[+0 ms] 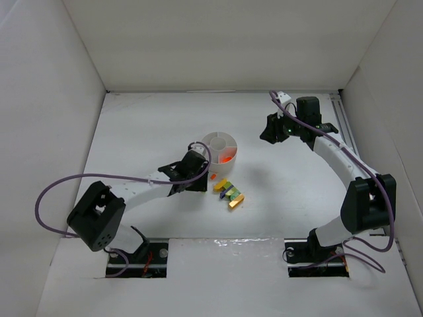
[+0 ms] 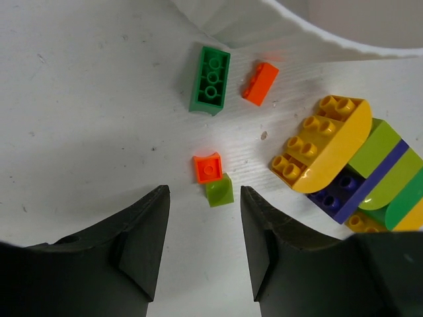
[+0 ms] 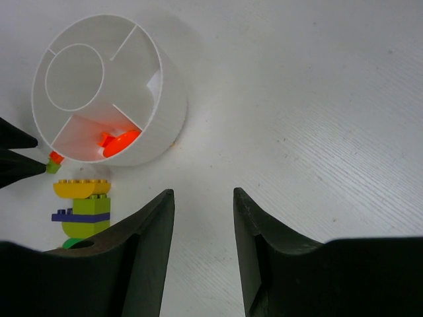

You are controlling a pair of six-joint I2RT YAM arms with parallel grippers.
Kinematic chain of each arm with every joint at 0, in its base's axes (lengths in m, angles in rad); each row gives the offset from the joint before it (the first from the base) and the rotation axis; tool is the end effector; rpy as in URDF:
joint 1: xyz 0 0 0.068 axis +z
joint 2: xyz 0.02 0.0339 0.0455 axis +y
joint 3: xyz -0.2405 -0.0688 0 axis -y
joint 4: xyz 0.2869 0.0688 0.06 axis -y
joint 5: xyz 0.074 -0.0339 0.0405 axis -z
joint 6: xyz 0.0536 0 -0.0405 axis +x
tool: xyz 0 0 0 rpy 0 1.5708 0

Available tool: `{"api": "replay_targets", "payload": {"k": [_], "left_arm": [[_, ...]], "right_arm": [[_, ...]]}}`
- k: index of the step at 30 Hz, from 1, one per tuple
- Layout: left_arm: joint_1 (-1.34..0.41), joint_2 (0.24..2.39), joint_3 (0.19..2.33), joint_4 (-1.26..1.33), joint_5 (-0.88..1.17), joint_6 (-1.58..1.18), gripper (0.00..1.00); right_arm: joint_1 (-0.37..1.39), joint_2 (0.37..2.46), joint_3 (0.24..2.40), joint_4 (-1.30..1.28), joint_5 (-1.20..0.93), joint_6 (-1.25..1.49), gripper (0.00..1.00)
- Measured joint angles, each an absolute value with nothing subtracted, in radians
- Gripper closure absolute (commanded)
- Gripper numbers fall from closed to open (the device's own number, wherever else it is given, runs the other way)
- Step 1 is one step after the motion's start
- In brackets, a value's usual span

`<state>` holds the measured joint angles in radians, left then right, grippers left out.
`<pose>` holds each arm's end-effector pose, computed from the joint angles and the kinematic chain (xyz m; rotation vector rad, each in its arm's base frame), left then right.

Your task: Sort the legos into containers by color

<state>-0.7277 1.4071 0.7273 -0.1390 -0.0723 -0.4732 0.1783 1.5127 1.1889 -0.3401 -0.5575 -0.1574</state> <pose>0.2480 -0.2158 0.1240 0.2752 2.4257 -0.4716 0.3800 0.0973 0.2456 -0.6602 2.0867 0.6314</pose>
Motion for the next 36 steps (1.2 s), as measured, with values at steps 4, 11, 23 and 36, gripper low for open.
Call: {"api": "replay_targets", "payload": {"k": [4, 11, 23, 36], "left_arm": [[-0.728, 1.447, 0.748, -0.145, -0.098, -0.491, 0.56], [-0.728, 1.478, 0.777, -0.148, -0.129, -0.505, 0.57], [-0.728, 1.507, 0.784, -0.155, -0.152, -0.508, 0.61], [-0.729, 1.530, 0.806, -0.164, -0.158, -0.508, 0.62]], "right_arm": [[0.178, 1.513, 1.189, -0.340, -0.557, -0.158, 0.53], [0.178, 1.513, 1.189, -0.340, -0.557, -0.160, 0.53], [0.178, 1.513, 1.189, -0.340, -0.557, -0.160, 0.53], [0.178, 1.513, 1.188, -0.340, -0.557, -0.160, 0.53]]}}
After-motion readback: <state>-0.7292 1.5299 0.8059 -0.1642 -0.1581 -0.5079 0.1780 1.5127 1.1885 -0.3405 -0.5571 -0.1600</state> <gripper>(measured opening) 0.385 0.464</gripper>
